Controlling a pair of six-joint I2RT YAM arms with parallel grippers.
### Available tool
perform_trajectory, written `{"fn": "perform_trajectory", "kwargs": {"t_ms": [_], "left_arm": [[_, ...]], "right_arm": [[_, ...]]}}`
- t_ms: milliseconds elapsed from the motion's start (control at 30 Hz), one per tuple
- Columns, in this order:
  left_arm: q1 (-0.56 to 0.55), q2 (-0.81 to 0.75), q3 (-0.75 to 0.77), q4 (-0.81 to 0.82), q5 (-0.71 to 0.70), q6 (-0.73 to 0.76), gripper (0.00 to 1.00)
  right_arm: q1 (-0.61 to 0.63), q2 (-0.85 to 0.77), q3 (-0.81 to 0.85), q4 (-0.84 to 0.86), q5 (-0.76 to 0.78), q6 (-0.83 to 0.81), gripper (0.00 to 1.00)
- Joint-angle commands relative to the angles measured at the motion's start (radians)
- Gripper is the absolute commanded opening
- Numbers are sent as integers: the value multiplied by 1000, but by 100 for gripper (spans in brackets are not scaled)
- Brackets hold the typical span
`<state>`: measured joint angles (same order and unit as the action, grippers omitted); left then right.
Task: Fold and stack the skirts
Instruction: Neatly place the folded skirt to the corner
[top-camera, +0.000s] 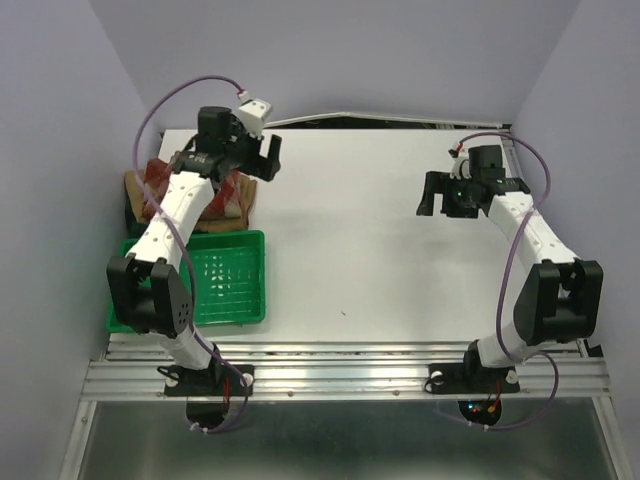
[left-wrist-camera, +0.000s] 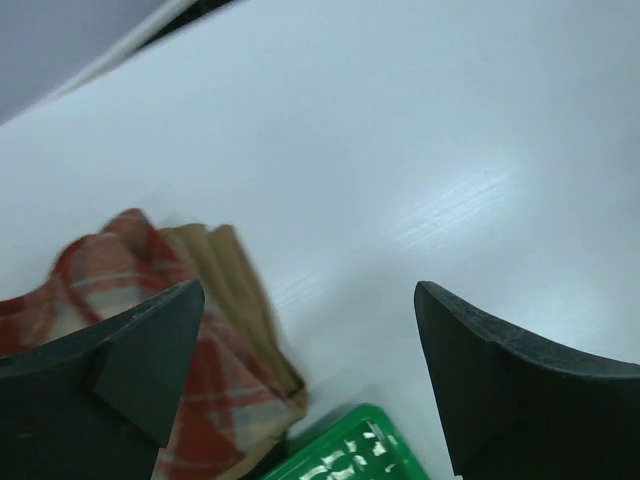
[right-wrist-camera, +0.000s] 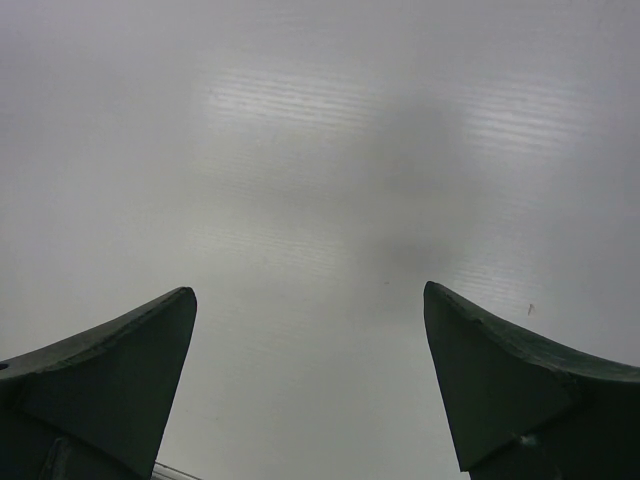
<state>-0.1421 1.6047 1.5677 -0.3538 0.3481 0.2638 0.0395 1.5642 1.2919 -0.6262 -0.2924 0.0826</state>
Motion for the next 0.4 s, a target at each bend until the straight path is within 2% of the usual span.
{"fn": "perform_trajectory", "kwargs": {"t_ms": [0, 133, 367], "left_arm": [[-105, 3, -93, 79, -12, -93, 98], [-169, -6, -190, 127, -14, -143, 98], [-208, -49, -230, 142, -21, -133, 98]], "right_arm": [[13, -111, -127, 75, -7, -6, 100], [13, -185, -238, 114, -21, -12, 100], [13, -194, -237, 114, -36, -18, 100]]}}
